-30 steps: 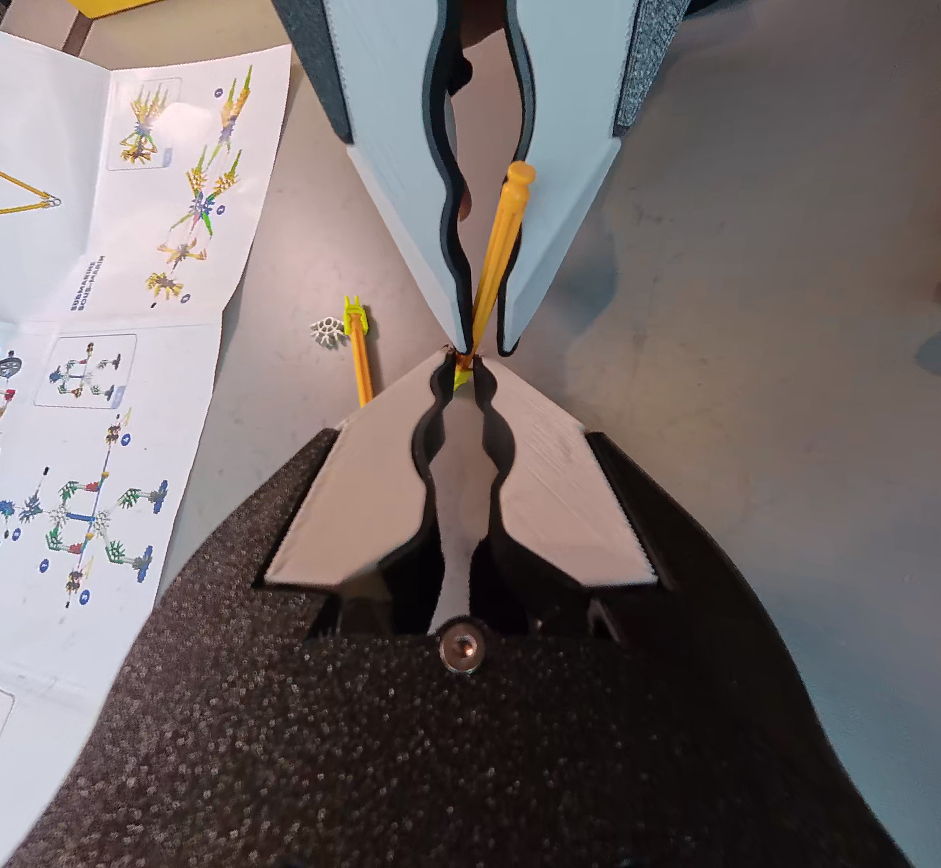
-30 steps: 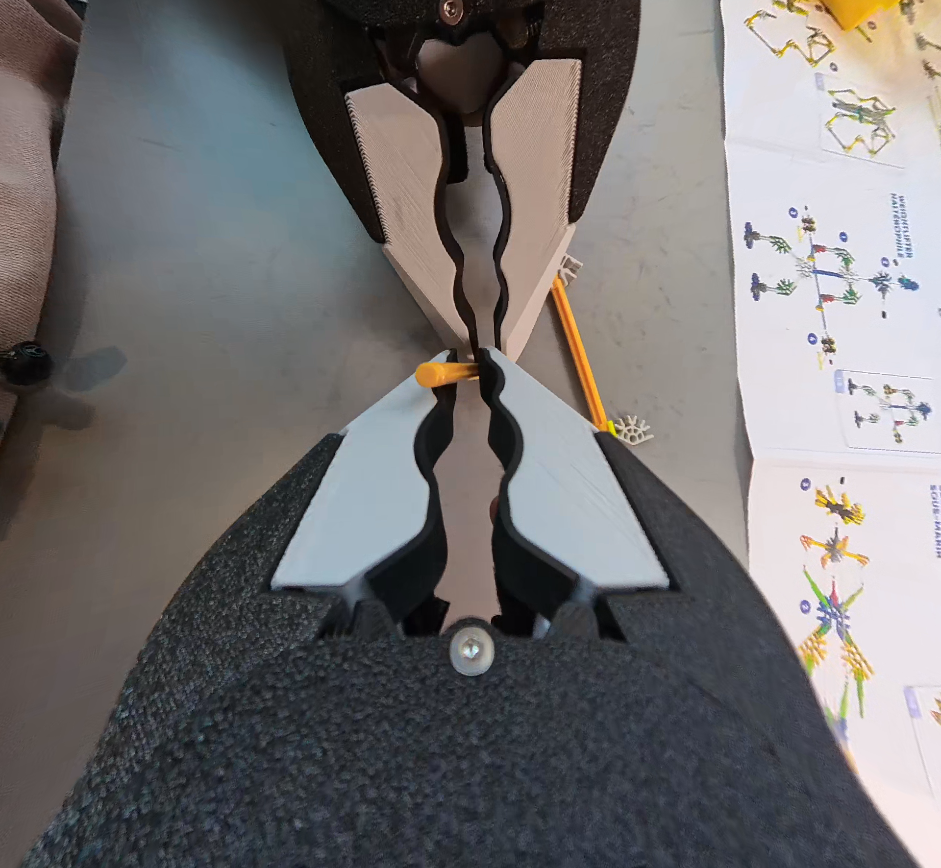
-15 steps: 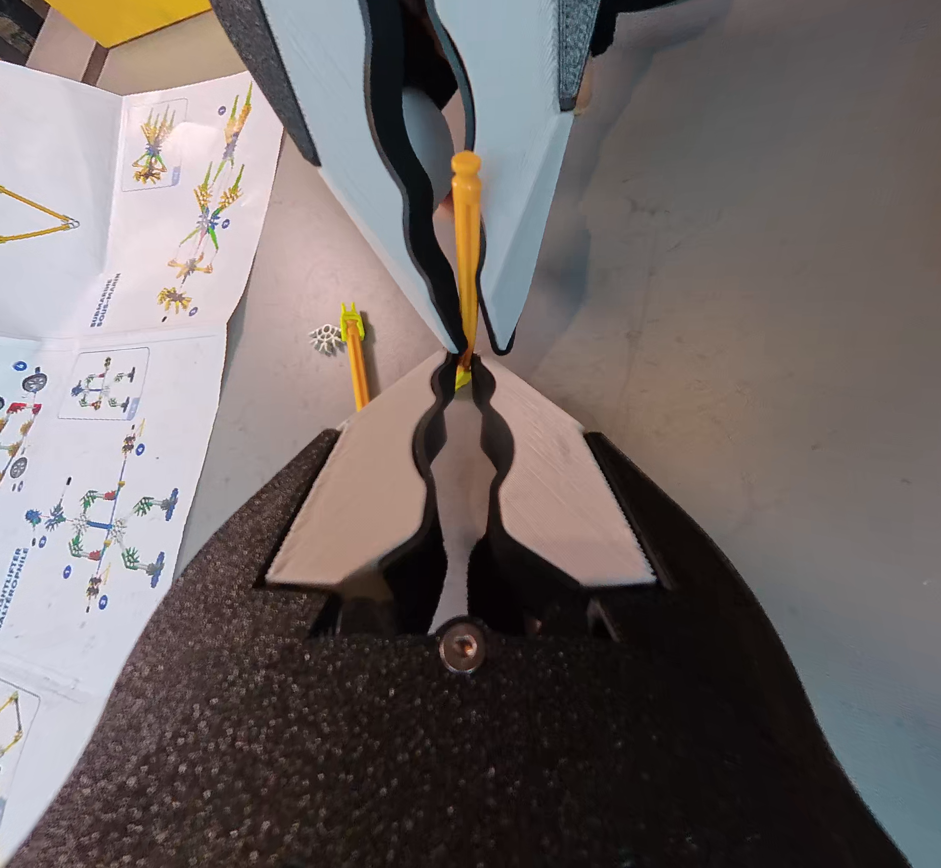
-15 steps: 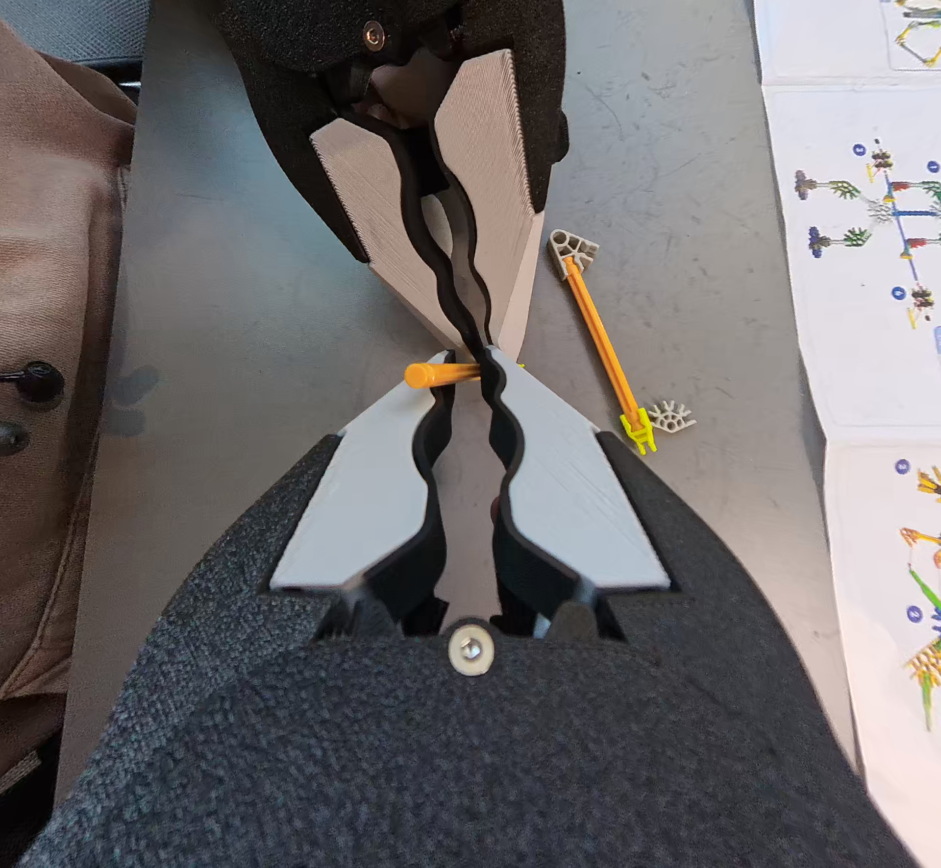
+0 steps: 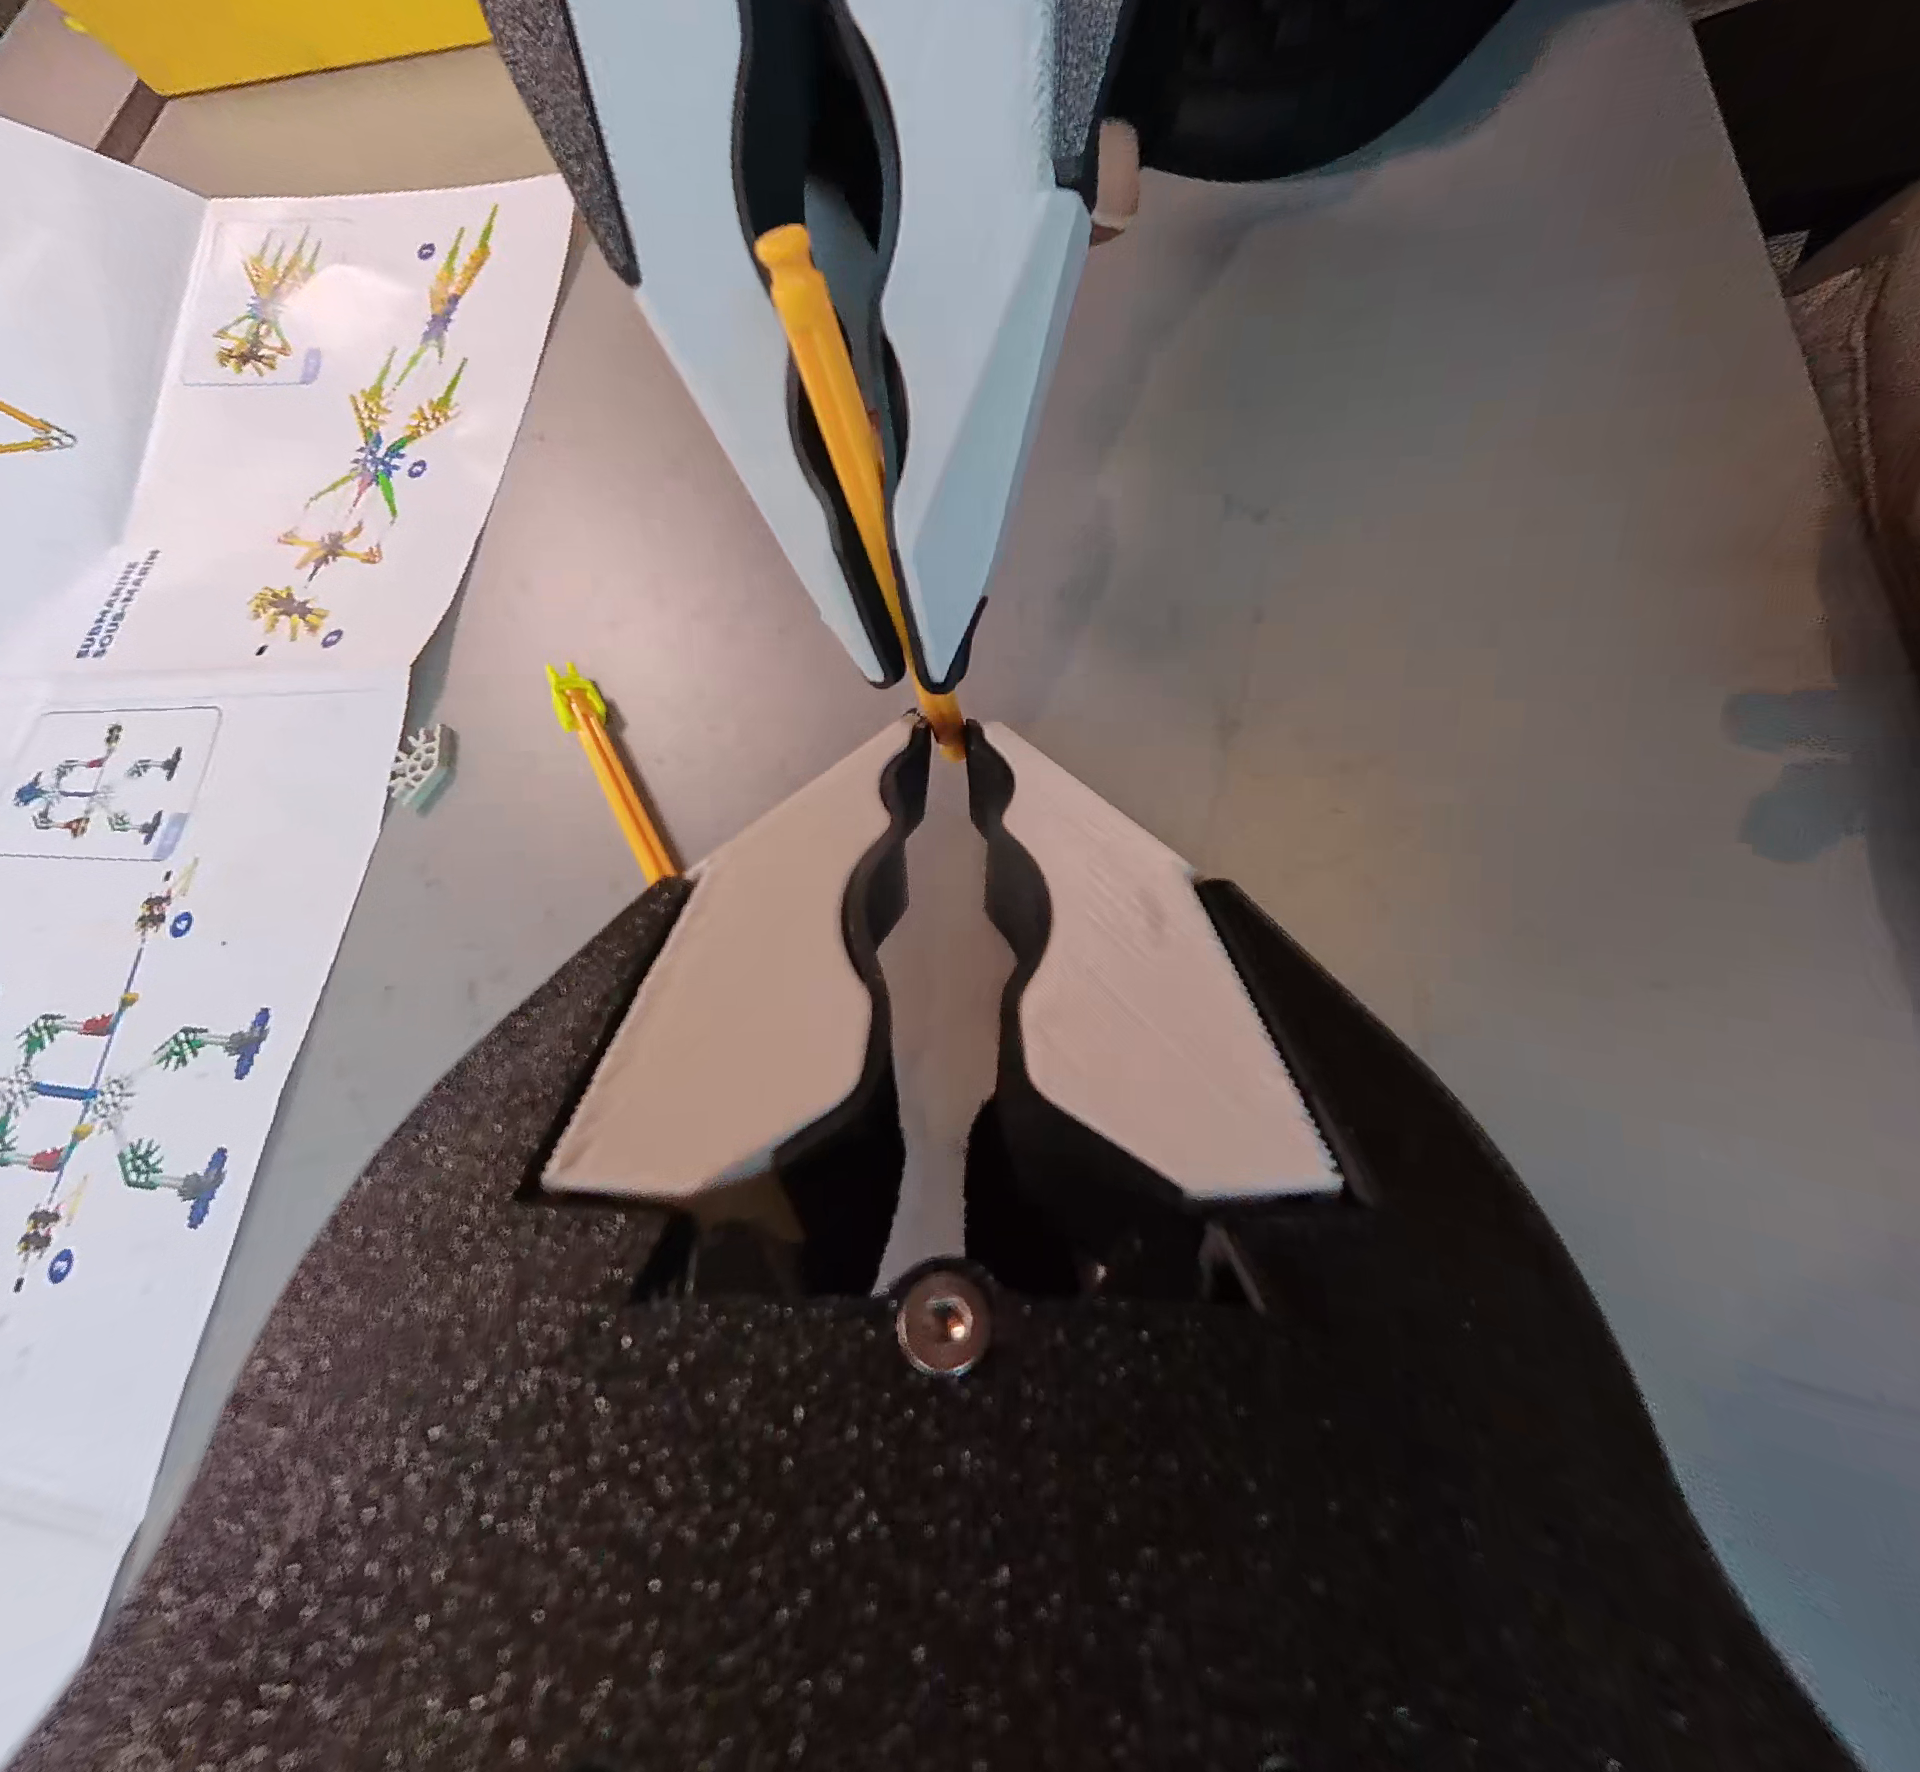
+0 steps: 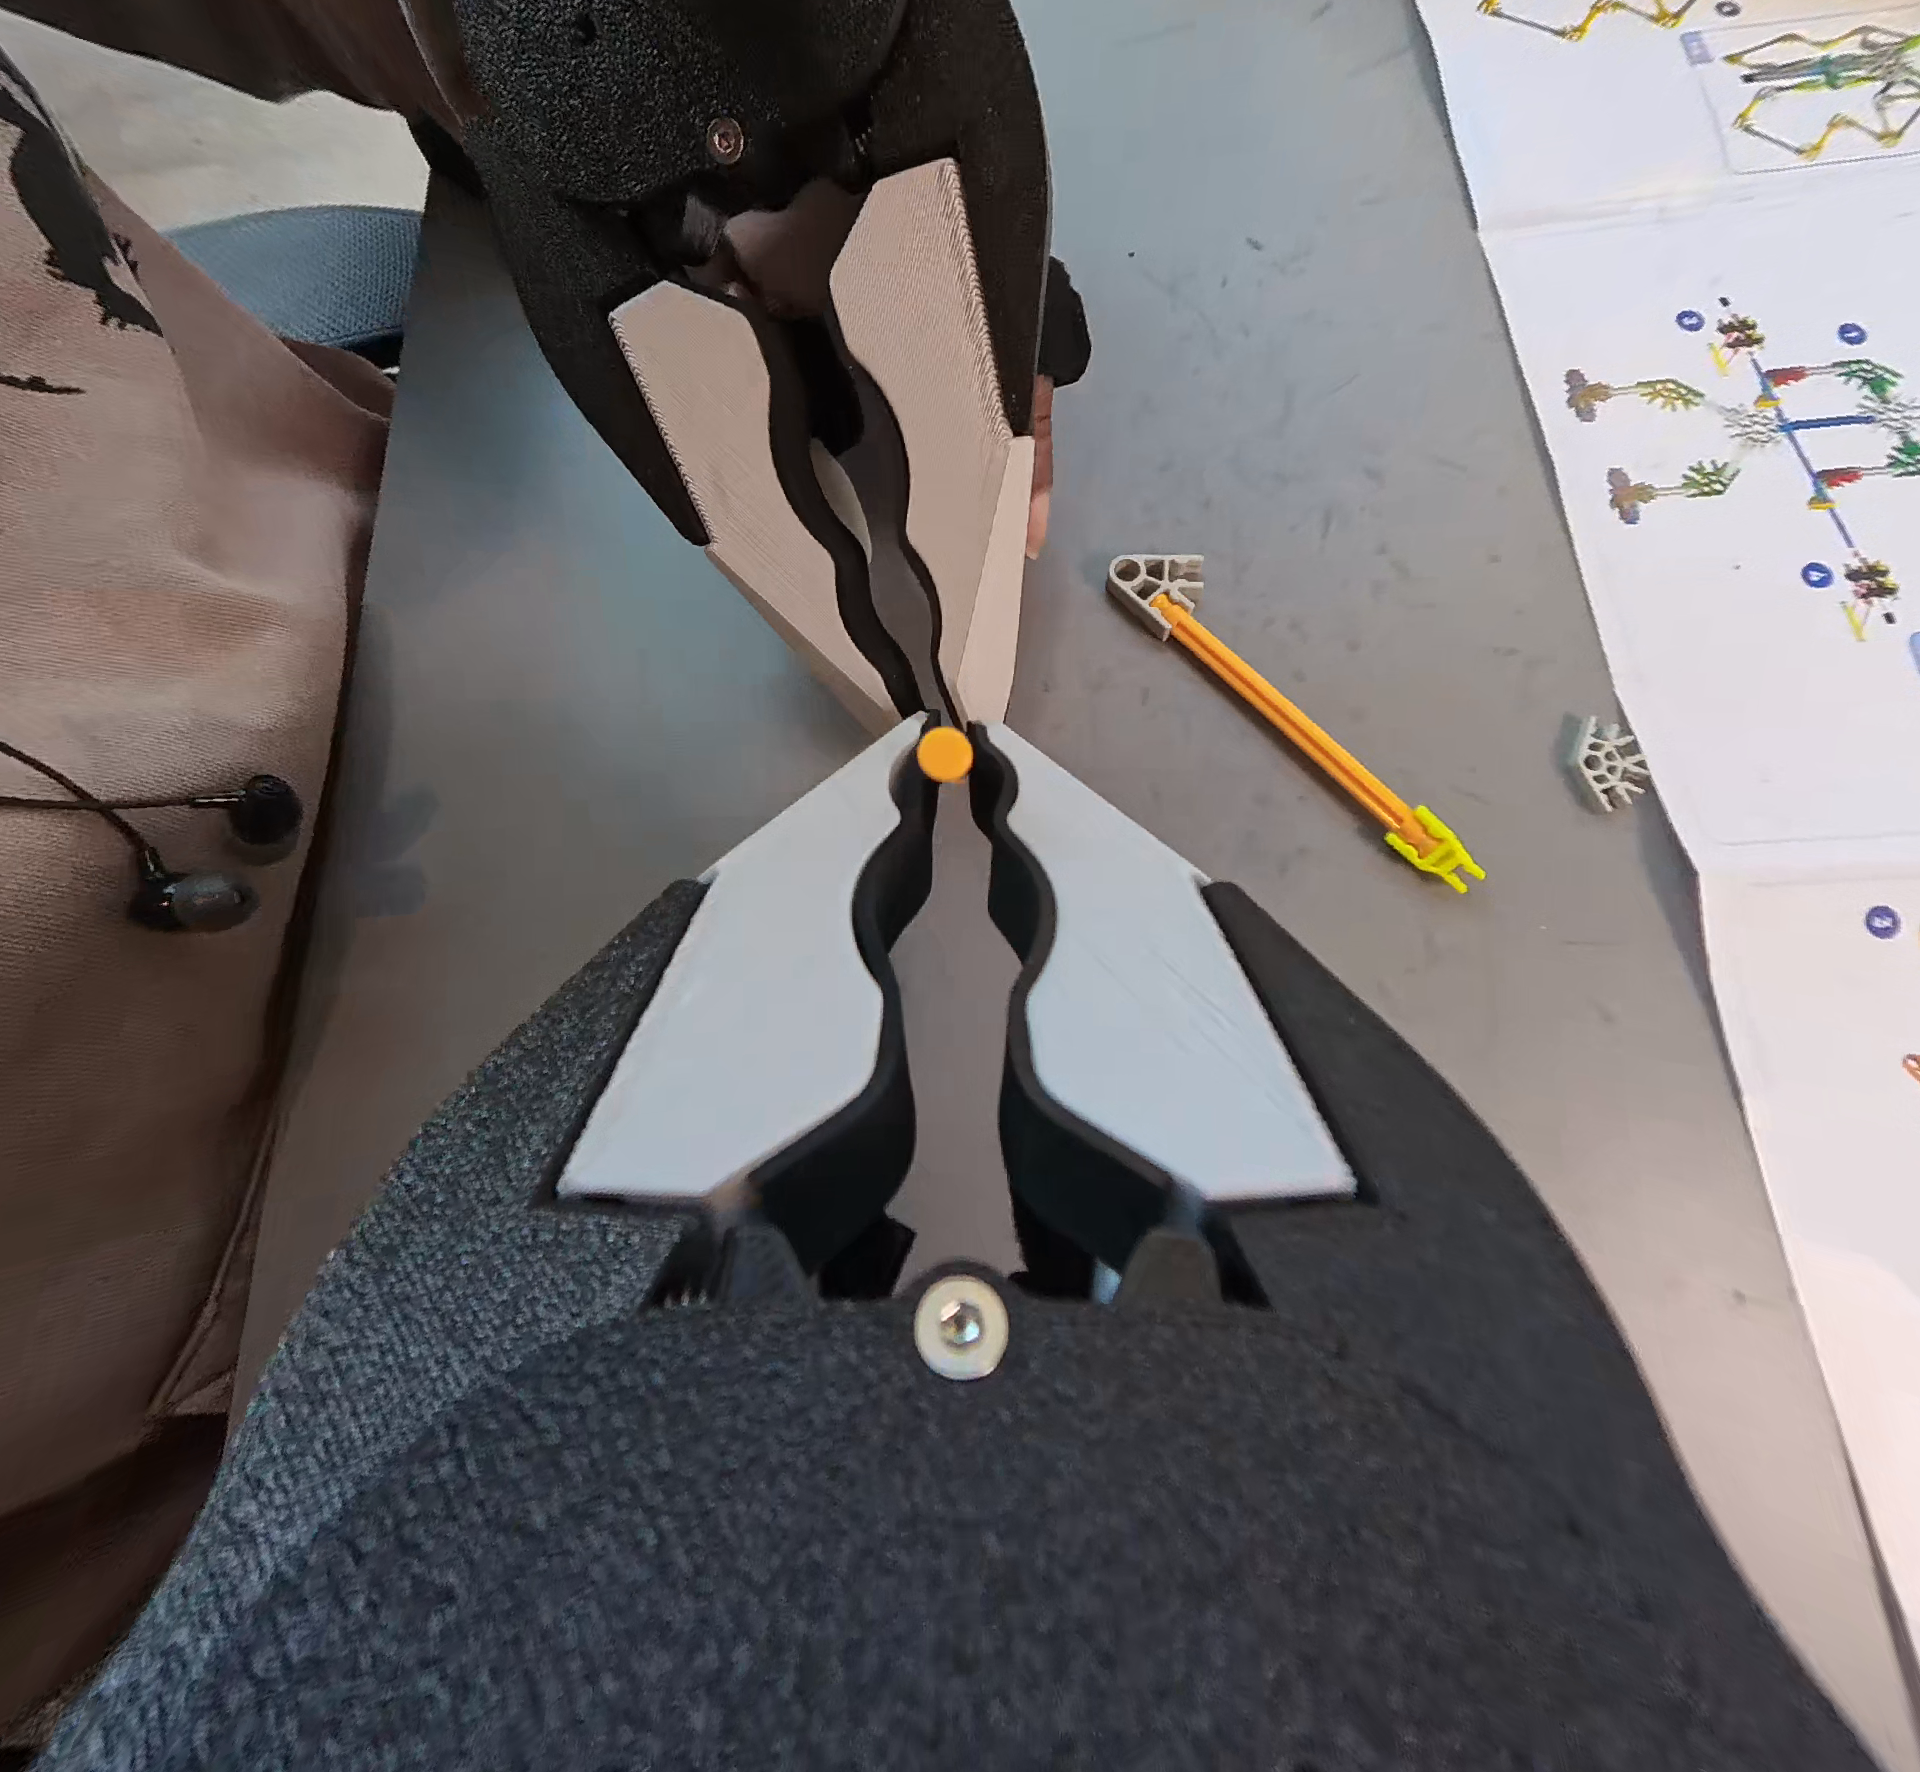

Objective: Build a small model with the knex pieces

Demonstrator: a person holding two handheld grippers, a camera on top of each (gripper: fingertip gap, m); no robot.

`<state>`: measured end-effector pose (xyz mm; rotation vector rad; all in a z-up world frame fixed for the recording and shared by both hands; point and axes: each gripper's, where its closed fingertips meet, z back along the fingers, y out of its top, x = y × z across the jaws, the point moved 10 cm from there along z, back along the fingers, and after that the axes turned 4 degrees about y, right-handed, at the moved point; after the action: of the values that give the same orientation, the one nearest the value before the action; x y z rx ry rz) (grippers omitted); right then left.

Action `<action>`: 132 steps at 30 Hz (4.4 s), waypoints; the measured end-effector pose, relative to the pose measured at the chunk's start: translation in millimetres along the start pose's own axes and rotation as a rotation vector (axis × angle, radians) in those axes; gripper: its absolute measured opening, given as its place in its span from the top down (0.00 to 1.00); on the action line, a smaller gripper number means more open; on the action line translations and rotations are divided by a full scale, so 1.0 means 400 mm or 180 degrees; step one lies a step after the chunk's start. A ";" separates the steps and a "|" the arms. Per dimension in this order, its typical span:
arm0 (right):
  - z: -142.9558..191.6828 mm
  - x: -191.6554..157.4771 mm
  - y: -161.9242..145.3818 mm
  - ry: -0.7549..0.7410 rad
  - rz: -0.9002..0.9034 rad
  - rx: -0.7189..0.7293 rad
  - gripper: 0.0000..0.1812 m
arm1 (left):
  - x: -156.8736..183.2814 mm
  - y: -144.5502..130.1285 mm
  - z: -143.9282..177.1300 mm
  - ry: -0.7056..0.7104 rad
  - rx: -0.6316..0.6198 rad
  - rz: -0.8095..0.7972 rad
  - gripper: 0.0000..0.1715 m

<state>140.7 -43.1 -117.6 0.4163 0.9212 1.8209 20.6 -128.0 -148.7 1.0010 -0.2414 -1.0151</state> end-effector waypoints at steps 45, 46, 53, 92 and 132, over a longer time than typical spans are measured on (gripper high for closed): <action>0.039 0.027 -0.084 -0.0441 0.0200 -0.0098 0.98 | -0.066 -0.050 0.021 -0.0087 -0.0180 0.0548 0.93; 0.048 0.034 -0.076 -0.0494 0.0210 -0.0074 0.97 | -0.072 -0.051 0.028 -0.0101 -0.0156 0.0580 0.91; 0.020 0.092 -0.007 -0.0798 0.0632 -0.0403 0.93 | -0.148 -0.093 0.079 0.0080 -0.0271 0.0875 0.86; -0.092 0.033 0.048 -0.1225 0.1962 -0.0171 0.98 | -0.050 0.014 0.105 0.0856 0.0254 -0.0522 0.97; -0.124 -0.057 -0.040 -0.1247 0.3052 -0.0542 0.96 | -0.056 -0.052 0.013 0.0013 -0.0314 -0.0403 0.88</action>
<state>128.4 -80.0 -158.8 1.2004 0.2705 2.4990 -7.0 -116.0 -156.4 0.9377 -0.1243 -1.1292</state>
